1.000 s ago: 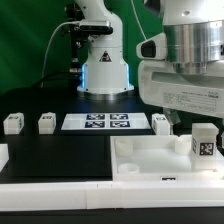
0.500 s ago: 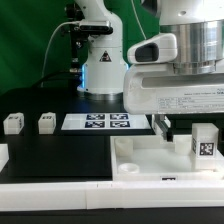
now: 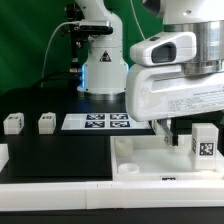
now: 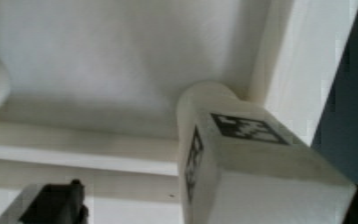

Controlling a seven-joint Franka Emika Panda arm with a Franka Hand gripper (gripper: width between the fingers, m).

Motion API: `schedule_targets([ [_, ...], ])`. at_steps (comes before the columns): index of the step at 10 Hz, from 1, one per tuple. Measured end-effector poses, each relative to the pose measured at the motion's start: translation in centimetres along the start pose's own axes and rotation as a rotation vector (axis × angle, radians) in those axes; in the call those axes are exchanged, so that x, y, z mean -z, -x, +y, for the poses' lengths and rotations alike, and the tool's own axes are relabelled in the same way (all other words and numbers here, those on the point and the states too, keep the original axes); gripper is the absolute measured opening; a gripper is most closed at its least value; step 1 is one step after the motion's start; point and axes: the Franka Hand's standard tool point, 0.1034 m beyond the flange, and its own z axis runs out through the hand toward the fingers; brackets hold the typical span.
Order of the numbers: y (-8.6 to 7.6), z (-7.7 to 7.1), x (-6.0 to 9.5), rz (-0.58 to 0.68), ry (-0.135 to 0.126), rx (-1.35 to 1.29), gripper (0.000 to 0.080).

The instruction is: Assemble one leg

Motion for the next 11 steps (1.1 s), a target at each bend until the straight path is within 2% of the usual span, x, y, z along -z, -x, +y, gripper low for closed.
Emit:
schedule_targets([
  [1, 0.00, 0.04, 0.00, 0.000, 0.000, -0.005, 0.0649],
  [2, 0.00, 0.06, 0.00, 0.000, 0.000, -0.005, 0.0559],
  [3, 0.00, 0.07, 0.00, 0.000, 0.000, -0.005, 0.0378],
  [4, 0.00, 0.07, 0.01, 0.000, 0.000, -0.005, 0.0378],
  [5, 0.00, 0.08, 0.00, 0.000, 0.000, -0.005, 0.0291],
  [8, 0.00, 0.09, 0.01, 0.000, -0.002, -0.046, 0.0291],
  [11, 0.00, -0.10, -0.01, -0.001, -0.008, -0.358, 0.0291],
])
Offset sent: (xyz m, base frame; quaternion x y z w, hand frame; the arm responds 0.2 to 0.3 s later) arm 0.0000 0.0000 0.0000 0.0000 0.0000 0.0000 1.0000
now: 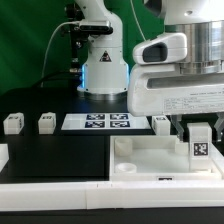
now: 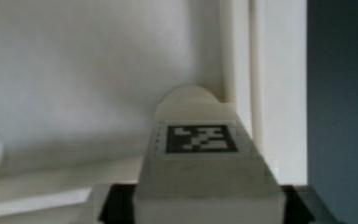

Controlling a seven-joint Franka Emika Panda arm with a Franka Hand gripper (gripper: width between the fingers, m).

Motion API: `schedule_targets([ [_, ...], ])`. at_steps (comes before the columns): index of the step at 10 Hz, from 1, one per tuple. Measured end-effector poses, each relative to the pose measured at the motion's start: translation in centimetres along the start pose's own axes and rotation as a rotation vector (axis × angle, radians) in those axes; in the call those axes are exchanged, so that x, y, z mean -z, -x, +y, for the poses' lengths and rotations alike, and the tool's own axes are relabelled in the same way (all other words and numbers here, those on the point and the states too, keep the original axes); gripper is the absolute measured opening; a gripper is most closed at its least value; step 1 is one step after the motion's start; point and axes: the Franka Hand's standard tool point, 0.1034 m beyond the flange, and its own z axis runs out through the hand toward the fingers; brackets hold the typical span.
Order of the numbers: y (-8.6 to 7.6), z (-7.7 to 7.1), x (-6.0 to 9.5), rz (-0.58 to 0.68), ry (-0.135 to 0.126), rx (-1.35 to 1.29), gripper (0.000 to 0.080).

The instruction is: Assemble one leg

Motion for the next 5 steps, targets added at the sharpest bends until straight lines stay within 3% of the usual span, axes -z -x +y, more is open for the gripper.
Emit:
schedule_targets([
  [5, 0.28, -0.44, -0.09, -0.003, -0.004, -0.555, 0.0292],
])
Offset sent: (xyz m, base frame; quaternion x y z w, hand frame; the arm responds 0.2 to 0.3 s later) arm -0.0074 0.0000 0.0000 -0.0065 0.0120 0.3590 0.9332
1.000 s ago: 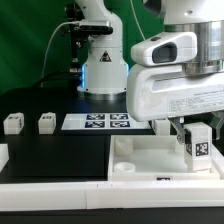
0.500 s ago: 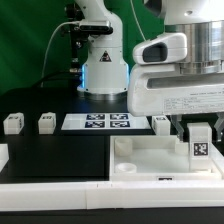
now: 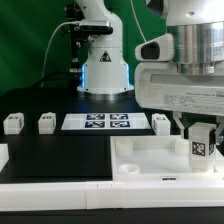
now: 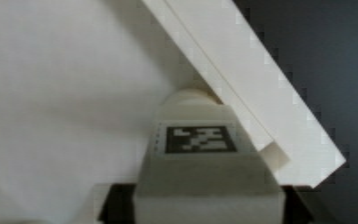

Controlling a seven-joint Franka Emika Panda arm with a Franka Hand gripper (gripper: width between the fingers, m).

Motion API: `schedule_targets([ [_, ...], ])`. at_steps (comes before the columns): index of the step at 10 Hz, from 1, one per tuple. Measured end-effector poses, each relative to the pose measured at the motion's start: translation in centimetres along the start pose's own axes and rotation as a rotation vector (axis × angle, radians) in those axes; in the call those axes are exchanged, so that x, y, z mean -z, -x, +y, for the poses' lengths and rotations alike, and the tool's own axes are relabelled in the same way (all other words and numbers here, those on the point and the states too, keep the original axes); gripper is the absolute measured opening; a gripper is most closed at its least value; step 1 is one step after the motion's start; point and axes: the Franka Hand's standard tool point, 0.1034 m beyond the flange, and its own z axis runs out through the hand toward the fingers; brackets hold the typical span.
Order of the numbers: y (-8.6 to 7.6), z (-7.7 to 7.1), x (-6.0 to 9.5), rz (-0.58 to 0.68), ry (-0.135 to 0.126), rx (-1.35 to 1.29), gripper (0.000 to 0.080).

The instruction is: Assemble one leg

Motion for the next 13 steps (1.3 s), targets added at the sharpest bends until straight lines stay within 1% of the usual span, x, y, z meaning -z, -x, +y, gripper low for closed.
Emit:
schedule_targets([
  [3, 0.26, -0.17, -0.01, 0.009, 0.005, -0.443, 0.0292],
  [6, 0.56, -0.26, -0.14, 0.003, 0.000, -0.793, 0.0293],
  [7, 0.53, -0.24, -0.15, 0.002, -0.001, -0.886, 0.0293],
  [9, 0.50, -0.22, -0.15, -0.002, -0.003, -0.971, 0.0293],
  [10, 0.52, -0.24, -0.16, -0.003, -0.003, -0.942, 0.0293],
  [11, 0.56, -0.26, -0.16, -0.003, -0.003, -0.887, 0.0479],
  [12, 0.62, -0.31, -0.17, -0.003, -0.003, -0.886, 0.0606],
  [13, 0.61, -0.29, -0.16, -0.002, -0.003, -0.798, 0.0606],
])
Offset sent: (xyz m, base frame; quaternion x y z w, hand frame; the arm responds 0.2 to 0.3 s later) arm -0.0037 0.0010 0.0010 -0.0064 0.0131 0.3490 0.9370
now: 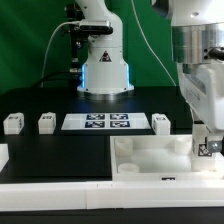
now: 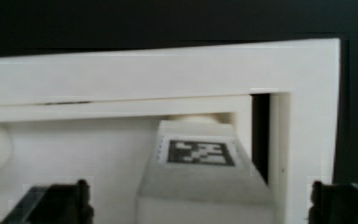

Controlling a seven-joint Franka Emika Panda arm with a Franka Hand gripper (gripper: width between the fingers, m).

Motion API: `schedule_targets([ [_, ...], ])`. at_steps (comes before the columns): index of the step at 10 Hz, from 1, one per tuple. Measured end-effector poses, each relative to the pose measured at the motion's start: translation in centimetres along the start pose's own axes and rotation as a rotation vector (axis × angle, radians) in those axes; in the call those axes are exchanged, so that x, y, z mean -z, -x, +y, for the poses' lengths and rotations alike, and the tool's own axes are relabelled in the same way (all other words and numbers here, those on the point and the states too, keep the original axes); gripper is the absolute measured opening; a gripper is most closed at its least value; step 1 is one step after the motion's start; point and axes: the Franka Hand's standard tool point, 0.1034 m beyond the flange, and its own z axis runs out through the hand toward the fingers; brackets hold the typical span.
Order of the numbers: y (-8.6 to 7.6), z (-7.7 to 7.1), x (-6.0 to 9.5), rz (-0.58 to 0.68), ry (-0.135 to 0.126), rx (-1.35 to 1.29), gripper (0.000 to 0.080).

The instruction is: Assemble one leg

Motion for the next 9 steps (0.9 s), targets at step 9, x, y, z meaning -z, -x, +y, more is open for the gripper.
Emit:
schedule_targets([
  [9, -0.68, -0.08, 0.05, 0.005, 0.004, 1.151, 0.0649],
])
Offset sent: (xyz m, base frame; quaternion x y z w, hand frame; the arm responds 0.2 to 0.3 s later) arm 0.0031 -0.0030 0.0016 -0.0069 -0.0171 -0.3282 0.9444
